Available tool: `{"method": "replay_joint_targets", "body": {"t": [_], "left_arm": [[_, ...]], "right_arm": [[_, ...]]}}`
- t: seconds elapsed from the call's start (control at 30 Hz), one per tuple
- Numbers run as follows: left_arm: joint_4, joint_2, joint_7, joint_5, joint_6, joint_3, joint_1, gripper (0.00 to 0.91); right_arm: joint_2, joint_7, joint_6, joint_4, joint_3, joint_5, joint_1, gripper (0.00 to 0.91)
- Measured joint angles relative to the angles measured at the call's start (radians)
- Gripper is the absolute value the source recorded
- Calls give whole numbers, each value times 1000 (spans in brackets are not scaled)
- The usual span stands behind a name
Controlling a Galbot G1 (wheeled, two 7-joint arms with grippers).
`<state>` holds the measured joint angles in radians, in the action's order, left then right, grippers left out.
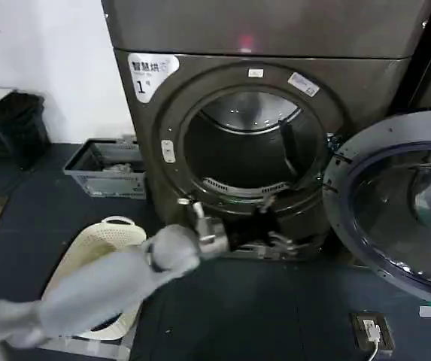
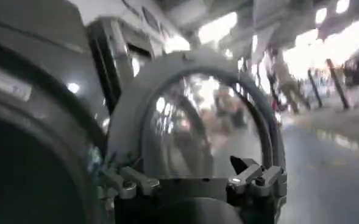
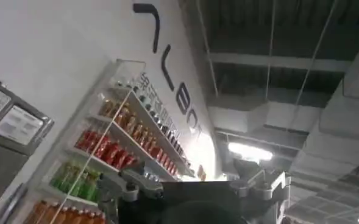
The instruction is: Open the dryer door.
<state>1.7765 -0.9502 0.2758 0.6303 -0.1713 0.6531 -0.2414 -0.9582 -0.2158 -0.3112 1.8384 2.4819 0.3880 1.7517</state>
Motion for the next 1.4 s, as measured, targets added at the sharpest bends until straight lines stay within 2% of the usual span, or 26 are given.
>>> {"method": "replay_joint_targets", "body": {"t": [0.27, 0.43, 0.6, 0.77, 1.0, 1.2, 1.4], "left_arm": [[13, 253, 38, -165, -40, 141, 75, 907], [14, 357, 33, -129, 7, 263, 165, 907], [-4, 439, 102, -161, 69, 365, 264, 907], [-28, 501, 137, -224, 95, 433, 341, 907], [-70, 563, 163, -255, 120, 507, 379, 907], [-88, 600, 221, -307, 177, 523, 400, 907], [-104, 634, 236, -314, 205, 527, 411, 907]], "right_arm": [[2, 0, 0, 0, 11, 1, 0, 907], [2, 0, 2, -3, 14, 1, -3, 907], [-2, 0, 6, -12, 16, 1, -4, 907], [-3, -1, 11, -21, 17, 1, -4, 907], [-6, -2, 13, -25, 17, 2, 1, 907], [2, -3, 18, -40, 14, 0, 1, 907], [8, -3, 19, -51, 9, -4, -3, 907]]}}
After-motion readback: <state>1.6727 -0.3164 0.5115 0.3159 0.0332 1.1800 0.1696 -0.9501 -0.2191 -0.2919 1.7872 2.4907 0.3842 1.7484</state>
